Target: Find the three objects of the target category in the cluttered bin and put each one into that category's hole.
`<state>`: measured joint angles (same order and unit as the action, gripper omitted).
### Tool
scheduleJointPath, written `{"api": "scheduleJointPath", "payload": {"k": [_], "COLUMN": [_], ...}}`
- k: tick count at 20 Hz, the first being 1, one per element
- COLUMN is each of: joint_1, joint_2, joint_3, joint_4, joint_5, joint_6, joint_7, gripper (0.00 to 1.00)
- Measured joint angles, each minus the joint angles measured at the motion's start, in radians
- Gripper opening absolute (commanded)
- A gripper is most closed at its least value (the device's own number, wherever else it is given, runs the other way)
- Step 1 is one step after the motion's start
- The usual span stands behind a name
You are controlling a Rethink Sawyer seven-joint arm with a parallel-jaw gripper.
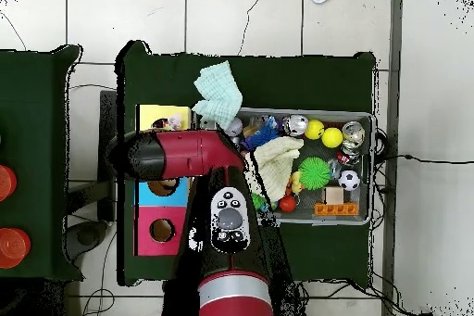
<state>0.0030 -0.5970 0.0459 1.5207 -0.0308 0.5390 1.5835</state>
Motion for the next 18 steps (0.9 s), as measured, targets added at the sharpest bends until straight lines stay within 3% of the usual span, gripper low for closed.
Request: {"api": "scheduleJointPath", "payload": {"k": [18], "joint_1": [0.002], "joint_2": [0.002], "joint_3": [0.0], "joint_4": [0.0], "joint_5": [0.0], "joint_6": [-0.009], "joint_7": [0.0], "gripper": [0.0]}}
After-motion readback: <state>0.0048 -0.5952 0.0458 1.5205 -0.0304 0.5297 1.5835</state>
